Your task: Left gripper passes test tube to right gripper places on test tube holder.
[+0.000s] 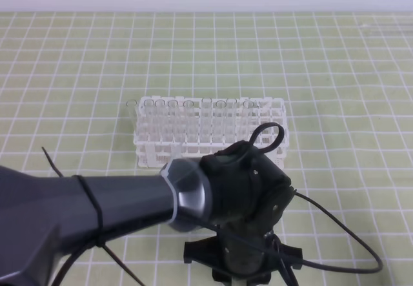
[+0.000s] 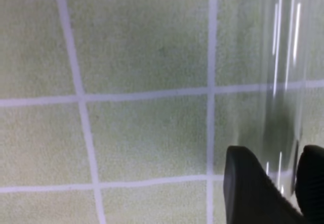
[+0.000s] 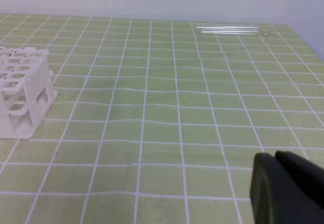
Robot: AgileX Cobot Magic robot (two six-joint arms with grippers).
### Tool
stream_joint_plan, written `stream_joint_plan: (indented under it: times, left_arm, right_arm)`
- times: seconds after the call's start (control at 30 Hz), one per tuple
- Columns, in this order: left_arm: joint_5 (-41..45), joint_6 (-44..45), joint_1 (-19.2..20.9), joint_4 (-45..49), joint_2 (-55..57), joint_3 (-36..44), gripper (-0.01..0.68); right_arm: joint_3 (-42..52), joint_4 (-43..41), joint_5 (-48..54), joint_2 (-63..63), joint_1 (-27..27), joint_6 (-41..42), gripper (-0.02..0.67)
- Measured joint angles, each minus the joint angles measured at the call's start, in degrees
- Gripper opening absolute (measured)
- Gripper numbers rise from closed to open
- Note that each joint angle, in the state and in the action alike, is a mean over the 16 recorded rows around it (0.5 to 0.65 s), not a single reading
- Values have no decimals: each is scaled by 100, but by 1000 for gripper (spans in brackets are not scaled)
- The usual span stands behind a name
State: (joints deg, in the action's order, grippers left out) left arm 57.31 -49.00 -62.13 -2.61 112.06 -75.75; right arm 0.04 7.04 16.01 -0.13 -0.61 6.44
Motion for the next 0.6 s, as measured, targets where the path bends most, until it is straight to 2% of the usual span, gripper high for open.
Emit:
stream_joint_plan:
  times: [0.33,0.6]
  left_arm:
    - [45,-11,0,28,8,-5,176]
    - [50,-11,-1,28,16,-2,109]
  right_arm:
    - [0,0,0,0,0,0,-18]
    - [0,0,0,0,0,0,-18]
